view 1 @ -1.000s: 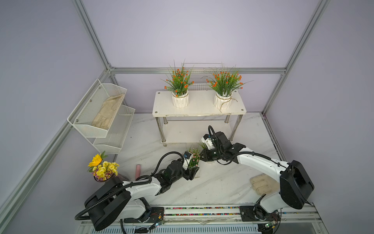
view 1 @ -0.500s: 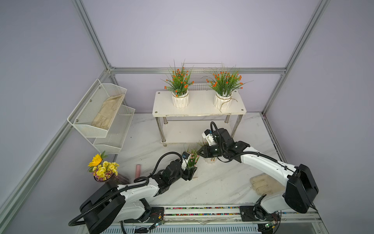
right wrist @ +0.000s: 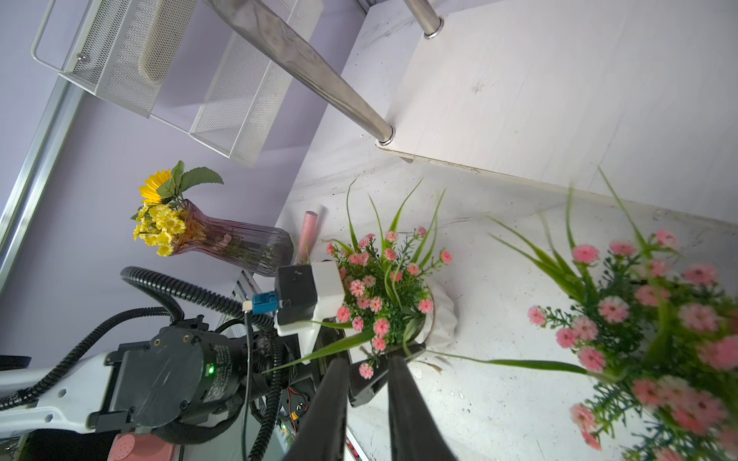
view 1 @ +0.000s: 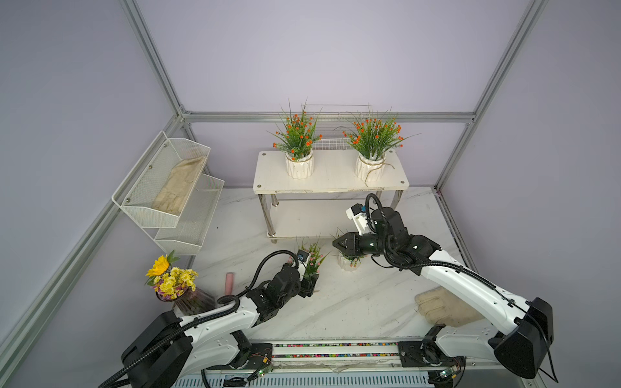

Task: Place the baby's breath potted plants on the rack by color
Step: Place the baby's breath potted plant on the rack.

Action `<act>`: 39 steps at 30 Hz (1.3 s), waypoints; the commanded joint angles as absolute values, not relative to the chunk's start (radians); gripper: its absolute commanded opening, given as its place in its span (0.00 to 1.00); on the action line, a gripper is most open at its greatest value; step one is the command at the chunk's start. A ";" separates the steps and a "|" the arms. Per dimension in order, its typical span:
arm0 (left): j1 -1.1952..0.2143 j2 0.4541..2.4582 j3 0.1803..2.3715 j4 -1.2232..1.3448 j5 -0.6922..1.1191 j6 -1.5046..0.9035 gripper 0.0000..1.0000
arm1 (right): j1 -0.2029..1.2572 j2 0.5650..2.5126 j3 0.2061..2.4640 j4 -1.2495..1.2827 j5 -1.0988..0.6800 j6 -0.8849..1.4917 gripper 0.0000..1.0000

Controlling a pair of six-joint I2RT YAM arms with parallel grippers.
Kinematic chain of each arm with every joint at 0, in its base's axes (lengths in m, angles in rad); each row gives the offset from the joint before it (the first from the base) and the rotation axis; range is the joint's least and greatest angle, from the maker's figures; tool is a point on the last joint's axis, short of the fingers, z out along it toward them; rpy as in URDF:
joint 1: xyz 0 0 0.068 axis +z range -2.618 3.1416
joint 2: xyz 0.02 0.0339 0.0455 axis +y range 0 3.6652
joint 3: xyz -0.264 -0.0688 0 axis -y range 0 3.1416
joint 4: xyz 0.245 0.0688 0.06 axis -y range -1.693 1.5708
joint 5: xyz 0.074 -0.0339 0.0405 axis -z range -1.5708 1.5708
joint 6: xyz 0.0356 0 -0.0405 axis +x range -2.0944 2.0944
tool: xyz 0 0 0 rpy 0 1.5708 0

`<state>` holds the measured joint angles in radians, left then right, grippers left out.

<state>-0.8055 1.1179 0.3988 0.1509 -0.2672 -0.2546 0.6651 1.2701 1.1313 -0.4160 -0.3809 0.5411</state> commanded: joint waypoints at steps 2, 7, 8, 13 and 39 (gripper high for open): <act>-0.802 1.137 0.543 0.218 -0.371 -0.267 0.33 | 0.666 1.197 1.139 -0.458 -0.335 0.537 0.24; -0.795 1.192 0.622 0.209 -0.397 -0.232 0.33 | 0.663 1.166 1.132 -0.500 -0.319 0.535 0.24; -0.791 1.202 0.634 0.209 -0.397 -0.229 0.33 | 0.663 1.163 1.130 -0.501 -0.318 0.535 0.24; -0.763 1.257 0.690 0.212 -0.403 -0.218 0.33 | 0.658 1.132 1.114 -0.504 -0.304 0.540 0.25; -0.543 1.449 0.899 0.301 -0.280 -0.137 0.31 | 0.643 1.067 1.039 -0.523 -0.295 0.564 0.26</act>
